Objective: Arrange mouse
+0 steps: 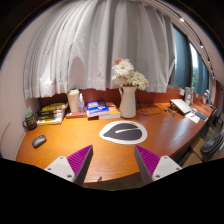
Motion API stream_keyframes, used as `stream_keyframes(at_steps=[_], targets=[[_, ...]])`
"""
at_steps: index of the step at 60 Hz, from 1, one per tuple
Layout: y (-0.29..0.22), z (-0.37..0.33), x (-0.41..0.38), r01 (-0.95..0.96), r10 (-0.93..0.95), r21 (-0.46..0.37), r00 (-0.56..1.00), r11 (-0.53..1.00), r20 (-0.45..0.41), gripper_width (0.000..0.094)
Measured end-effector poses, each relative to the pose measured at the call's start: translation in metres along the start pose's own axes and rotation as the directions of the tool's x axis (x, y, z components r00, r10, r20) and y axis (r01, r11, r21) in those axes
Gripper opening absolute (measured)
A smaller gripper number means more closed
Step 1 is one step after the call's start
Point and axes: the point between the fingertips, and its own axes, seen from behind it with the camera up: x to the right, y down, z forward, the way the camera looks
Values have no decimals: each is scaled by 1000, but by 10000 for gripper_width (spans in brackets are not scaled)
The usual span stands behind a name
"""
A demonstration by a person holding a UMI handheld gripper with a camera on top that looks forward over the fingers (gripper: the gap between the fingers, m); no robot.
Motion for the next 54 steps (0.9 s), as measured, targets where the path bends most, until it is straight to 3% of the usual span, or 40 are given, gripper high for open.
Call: stream_keyframes(at_steps=[9,10,14,23,37,54], targets=[[52,13,-62,-39,41,-80,999,996,28,836],[39,-8,-46,-39,43,-91,998,995,39,835],[76,14,-108,-27,38,-124,996,992,85,837],[103,19,-213,32,3,-178,981,983,195,840],[104,45,-349,125,-56,-187,939,974,339,844],[85,113,-421,127,-47,-216,939,968,342,837]])
